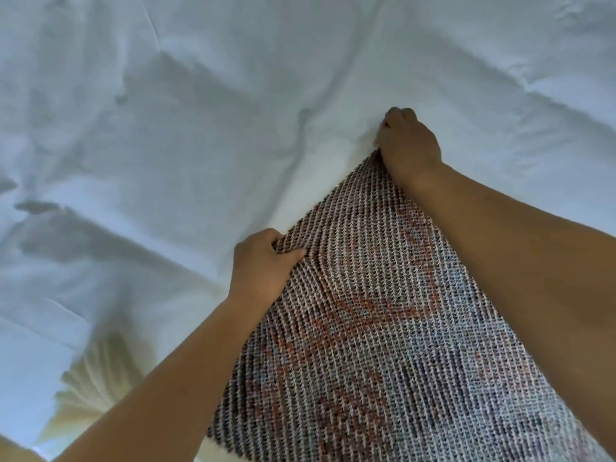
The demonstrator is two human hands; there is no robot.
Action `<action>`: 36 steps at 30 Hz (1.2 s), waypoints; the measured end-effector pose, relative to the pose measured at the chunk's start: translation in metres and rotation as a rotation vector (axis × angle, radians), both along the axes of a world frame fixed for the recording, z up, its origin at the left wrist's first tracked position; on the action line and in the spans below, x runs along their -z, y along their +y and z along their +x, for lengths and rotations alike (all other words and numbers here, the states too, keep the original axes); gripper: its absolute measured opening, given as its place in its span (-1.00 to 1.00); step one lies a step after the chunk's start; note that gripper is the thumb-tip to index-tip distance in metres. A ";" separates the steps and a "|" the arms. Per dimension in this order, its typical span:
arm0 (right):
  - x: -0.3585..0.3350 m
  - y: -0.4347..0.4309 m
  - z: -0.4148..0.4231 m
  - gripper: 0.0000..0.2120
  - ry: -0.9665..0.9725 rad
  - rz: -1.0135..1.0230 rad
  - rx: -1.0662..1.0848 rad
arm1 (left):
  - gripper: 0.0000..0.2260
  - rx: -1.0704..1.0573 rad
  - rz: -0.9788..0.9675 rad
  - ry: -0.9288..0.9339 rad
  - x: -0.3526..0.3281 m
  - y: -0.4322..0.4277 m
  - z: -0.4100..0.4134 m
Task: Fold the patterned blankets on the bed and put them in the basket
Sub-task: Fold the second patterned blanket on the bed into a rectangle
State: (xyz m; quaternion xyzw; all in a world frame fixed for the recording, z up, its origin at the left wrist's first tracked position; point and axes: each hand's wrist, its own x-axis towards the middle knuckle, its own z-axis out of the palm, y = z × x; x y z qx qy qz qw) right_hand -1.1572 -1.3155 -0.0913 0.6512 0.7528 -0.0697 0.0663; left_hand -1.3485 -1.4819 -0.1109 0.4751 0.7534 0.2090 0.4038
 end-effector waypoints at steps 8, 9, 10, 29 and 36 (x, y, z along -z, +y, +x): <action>0.040 -0.027 -0.014 -0.44 0.134 0.115 0.058 | -0.37 0.141 -0.045 0.096 0.025 -0.017 0.008; 0.040 -0.032 -0.019 -0.40 0.158 0.142 0.093 | -0.35 0.125 -0.056 0.067 0.023 -0.017 0.005; 0.039 -0.039 -0.027 -0.37 0.201 0.164 0.150 | -0.37 0.102 -0.072 0.028 0.020 -0.018 0.002; 0.057 -0.254 -0.136 -0.40 0.157 -0.048 0.216 | -0.50 0.330 -0.275 0.025 0.007 -0.143 -0.089; 0.053 -0.310 -0.189 -0.39 0.214 -0.045 0.278 | -0.61 0.477 -0.307 0.085 0.016 -0.196 -0.153</action>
